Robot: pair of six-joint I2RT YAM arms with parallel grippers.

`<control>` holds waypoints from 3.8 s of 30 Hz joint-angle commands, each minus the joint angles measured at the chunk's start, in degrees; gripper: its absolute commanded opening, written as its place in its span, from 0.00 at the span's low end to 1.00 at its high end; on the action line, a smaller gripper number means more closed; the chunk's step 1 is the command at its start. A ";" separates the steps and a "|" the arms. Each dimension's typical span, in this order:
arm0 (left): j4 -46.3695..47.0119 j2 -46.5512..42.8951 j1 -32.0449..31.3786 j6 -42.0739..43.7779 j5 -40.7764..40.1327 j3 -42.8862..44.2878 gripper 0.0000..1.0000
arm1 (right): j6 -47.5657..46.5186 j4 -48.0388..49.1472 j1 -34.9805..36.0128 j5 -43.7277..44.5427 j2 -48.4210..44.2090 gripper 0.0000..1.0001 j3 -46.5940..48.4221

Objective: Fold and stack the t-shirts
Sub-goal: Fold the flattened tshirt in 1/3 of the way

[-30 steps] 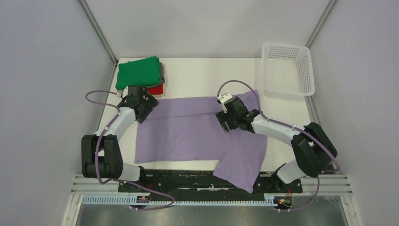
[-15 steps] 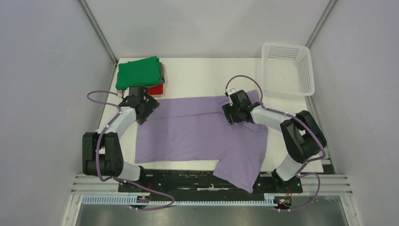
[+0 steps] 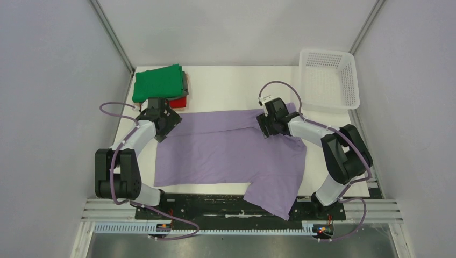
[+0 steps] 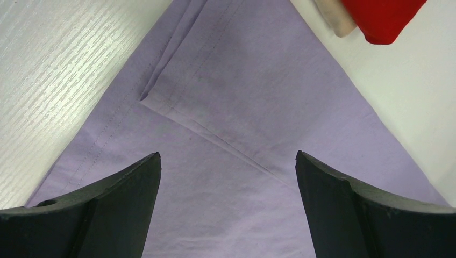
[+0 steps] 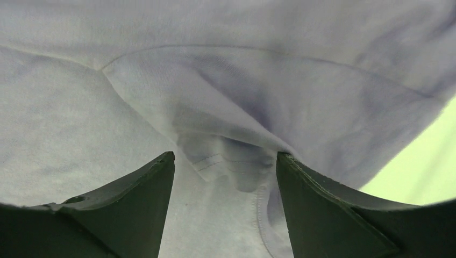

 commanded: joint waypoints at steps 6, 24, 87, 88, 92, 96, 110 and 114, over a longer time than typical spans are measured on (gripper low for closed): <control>-0.78 -2.26 -0.19 2.72 -0.71 2.07 1.00 | -3.57 -1.29 2.62 1.54 -9.14 0.70 1.90; -0.68 -7.76 -0.15 4.85 -0.78 -1.98 1.00 | -3.50 -2.15 4.53 3.48 4.04 0.57 6.53; 2.52 -2.68 -0.18 6.82 7.14 -0.30 1.00 | 13.63 2.13 -3.19 -16.07 -9.81 0.98 -0.09; 2.59 -1.77 -0.19 6.83 7.39 -0.06 1.00 | 13.19 3.01 -3.73 -15.69 -9.14 0.98 -0.48; 3.90 3.00 -0.19 7.10 7.66 0.84 1.00 | 12.88 4.65 -5.87 -12.68 -4.16 0.98 -0.64; 5.31 8.17 -0.10 6.90 6.61 2.56 1.00 | 12.64 7.00 -7.51 -12.09 -0.02 0.98 -0.15; 1.90 23.66 1.21 5.30 5.98 15.05 1.00 | 10.68 11.11 -10.36 -11.54 8.74 0.98 4.89; -0.17 22.37 1.21 5.30 2.84 15.81 1.00 | 9.69 11.11 -10.75 -11.00 8.74 0.98 7.41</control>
